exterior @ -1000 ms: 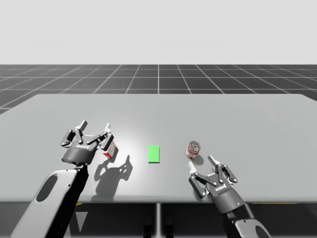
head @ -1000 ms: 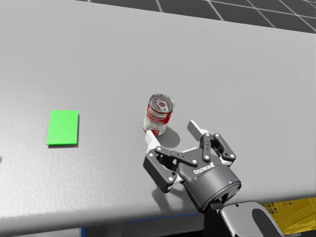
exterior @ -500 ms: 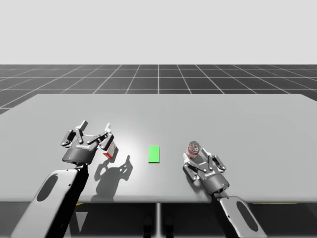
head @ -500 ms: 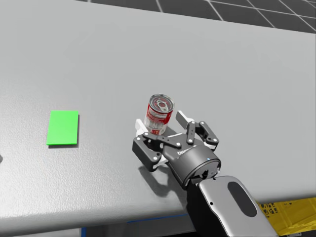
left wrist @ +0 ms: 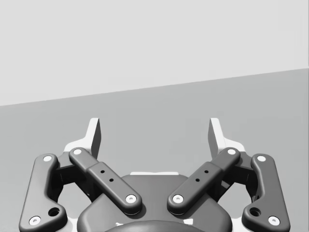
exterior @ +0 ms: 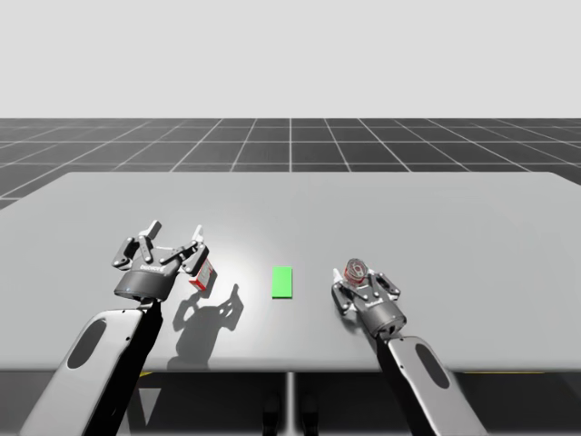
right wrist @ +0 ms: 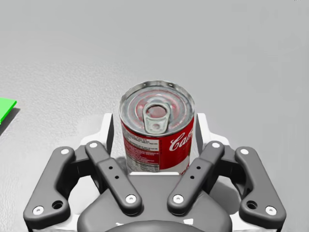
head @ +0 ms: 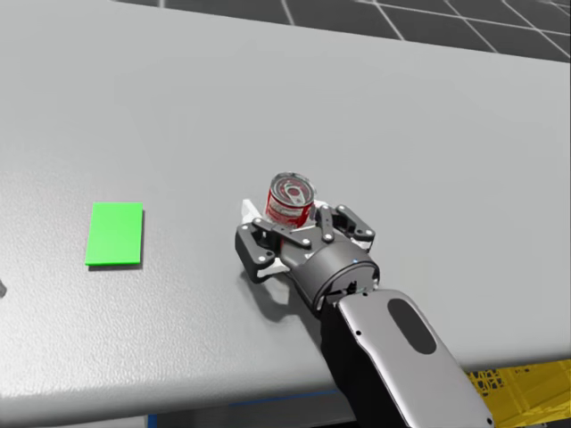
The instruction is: Look at the card. If it is red, pick the object on the left. If it is green, pick the object on the right.
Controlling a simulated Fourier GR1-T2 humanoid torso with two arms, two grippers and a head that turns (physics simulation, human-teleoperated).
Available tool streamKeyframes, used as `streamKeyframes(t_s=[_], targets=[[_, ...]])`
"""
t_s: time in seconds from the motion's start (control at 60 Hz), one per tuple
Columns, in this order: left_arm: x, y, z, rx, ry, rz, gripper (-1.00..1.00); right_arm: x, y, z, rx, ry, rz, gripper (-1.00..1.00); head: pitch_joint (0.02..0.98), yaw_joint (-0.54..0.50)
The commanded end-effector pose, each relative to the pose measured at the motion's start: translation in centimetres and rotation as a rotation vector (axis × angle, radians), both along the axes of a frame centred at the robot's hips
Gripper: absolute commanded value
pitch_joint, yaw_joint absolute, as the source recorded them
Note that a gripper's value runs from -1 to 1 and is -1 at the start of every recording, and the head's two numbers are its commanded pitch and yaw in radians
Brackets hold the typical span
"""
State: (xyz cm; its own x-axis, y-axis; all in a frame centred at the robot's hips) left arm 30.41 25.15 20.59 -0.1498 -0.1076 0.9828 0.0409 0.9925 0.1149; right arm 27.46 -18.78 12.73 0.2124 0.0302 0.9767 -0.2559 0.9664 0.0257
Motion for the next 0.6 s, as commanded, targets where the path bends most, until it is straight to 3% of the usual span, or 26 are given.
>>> streamKeyframes(t_s=[0.017,0.033,0.05,0.283,0.6], targets=[[0.03,-0.01,-0.03,0.001,0.001,-0.001,-1.00,0.13,-0.30,-0.63,-0.034,-0.014,-0.040,0.65,0.854,-0.29],[0.03,-0.02,-0.03,0.000,0.001,-0.001,-1.00,0.13,-0.32,-0.58,-0.028,-0.006,-0.031,0.96,0.854,-0.29],[0.03,-0.02,-0.04,0.000,0.001,-0.001,-1.00,0.09,-0.34,-0.59,-0.025,-0.002,-0.029,1.00,0.852,-0.29],[-0.01,-0.06,-0.06,0.002,0.001,-0.001,-1.00,0.09,-0.53,-0.83,-0.015,0.013,-0.037,1.00,0.802,-0.30],[-0.21,-0.17,-0.12,0.002,0.003,-0.001,-1.00,0.04,-0.63,-1.07,-0.014,0.008,-0.035,1.00,0.515,-0.32]])
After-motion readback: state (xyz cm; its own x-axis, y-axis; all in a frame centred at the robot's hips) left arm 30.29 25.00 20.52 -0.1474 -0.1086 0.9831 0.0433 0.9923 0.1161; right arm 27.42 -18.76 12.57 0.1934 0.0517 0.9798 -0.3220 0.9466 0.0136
